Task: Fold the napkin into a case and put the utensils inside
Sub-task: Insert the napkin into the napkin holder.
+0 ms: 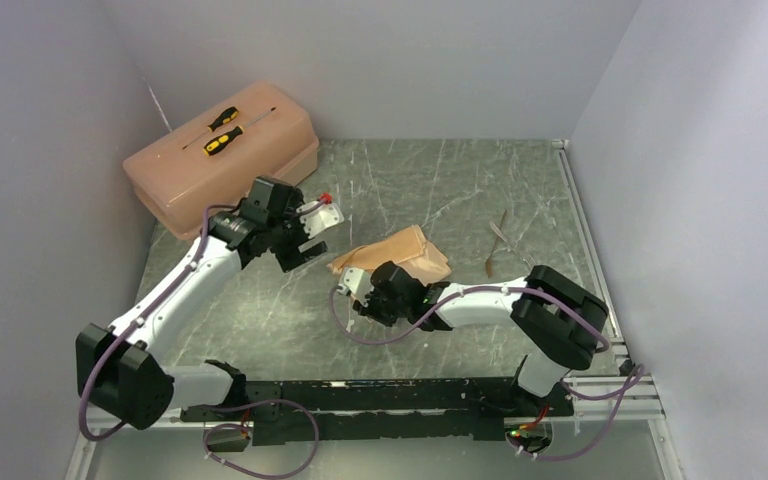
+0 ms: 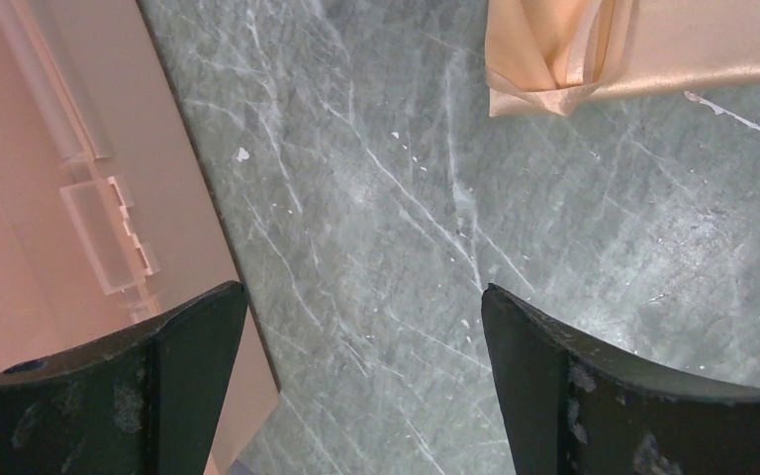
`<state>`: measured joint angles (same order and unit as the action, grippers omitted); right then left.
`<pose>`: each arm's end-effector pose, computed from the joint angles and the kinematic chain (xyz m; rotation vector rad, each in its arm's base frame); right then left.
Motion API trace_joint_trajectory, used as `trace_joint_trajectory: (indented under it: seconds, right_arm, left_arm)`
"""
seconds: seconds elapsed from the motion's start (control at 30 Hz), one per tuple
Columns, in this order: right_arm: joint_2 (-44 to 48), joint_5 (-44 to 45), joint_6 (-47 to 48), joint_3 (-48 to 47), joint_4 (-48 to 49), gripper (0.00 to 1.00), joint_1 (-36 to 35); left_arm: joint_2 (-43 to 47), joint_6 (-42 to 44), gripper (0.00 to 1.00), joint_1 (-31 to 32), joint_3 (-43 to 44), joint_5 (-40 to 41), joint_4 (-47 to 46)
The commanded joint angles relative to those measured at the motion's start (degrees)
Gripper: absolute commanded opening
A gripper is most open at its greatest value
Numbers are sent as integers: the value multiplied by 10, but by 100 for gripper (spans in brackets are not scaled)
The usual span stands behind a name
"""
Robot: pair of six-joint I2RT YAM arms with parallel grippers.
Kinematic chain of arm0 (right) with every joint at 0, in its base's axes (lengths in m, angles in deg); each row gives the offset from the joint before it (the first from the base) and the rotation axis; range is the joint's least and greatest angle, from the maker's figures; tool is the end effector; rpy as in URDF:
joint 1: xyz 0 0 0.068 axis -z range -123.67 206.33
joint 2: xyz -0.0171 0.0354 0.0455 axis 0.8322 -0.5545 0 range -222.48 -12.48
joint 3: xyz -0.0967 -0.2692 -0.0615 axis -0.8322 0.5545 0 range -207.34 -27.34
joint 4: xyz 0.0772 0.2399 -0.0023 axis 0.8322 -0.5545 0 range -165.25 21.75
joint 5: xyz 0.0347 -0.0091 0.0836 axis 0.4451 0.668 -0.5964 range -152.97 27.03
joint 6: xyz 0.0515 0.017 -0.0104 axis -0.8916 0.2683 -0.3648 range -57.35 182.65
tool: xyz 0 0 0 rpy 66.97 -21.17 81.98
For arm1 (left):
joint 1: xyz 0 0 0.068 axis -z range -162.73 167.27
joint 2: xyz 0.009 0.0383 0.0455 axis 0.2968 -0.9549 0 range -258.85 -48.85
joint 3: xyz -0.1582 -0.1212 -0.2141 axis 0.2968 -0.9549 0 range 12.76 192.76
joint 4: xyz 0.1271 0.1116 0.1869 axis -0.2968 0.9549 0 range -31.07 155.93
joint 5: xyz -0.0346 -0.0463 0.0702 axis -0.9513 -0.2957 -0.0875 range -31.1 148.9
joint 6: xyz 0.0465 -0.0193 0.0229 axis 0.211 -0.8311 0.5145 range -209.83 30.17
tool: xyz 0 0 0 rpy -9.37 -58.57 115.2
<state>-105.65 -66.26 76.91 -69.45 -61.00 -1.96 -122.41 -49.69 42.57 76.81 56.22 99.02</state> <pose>0.1614 0.2652 0.1752 -1.4301 1.8997 0.4434 0.2283 -0.1099 0.3215 1.3346 2.0381 0.0590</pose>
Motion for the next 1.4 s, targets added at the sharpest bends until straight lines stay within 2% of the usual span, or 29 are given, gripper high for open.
trace_joint_trajectory:
  seconds: [0.0, 0.13, 0.27, 0.53, 0.7, 0.87, 1.17, 1.37]
  right_arm:
    - [-14, 7, 6, -19, 20, 24, 1]
    - [-16, -6, -7, -19, 35, 14, 10]
    - [-11, -24, -26, -33, 44, 3, 34]
    - [16, -91, -42, -44, 48, 1, 83]
    - [10, -103, -41, -49, 43, 0, 93]
    - [9, -102, -48, -57, 48, 0, 107]
    - [43, -124, -71, -36, 74, 0, 143]
    - [67, -118, -71, -25, 93, 0, 152]
  left_arm:
    - [43, 17, 94, -3, -10, -22, -10]
    - [43, 25, 94, -3, 1, -31, 17]
    - [69, 68, 94, -3, -27, -71, 39]
    - [161, 191, 94, 6, -151, -182, 46]
    - [194, 234, 94, 57, -219, -171, -5]
    - [166, 235, 94, 119, -233, -151, -50]
    - [100, 208, 78, 153, -244, -130, -133]
    - [74, 191, 62, 162, -255, -92, -203]
